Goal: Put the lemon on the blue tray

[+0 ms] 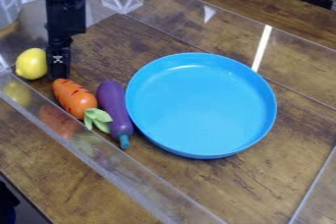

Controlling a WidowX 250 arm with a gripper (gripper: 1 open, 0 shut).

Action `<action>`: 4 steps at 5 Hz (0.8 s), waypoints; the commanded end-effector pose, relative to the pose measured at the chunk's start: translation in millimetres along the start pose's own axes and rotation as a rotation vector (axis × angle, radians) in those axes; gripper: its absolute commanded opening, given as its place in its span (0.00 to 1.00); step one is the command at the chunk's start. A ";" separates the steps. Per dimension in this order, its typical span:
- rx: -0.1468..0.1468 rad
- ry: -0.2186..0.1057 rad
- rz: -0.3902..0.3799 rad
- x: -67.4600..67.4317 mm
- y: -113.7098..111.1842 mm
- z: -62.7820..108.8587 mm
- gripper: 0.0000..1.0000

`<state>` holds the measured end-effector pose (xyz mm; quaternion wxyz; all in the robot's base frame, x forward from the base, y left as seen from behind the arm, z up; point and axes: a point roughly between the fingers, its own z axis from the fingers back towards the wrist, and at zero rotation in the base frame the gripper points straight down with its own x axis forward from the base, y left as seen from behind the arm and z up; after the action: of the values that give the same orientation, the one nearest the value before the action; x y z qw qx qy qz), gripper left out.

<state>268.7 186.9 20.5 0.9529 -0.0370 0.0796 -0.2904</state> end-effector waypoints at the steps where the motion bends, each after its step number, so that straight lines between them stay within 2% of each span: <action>1: -0.012 0.004 0.052 -13.4 0.8 -0.9 1.00; 4: -0.042 0.024 0.122 -16.6 -2.3 -5.0 1.00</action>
<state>261.5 186.5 20.3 0.9623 -0.0413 0.0943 -0.2520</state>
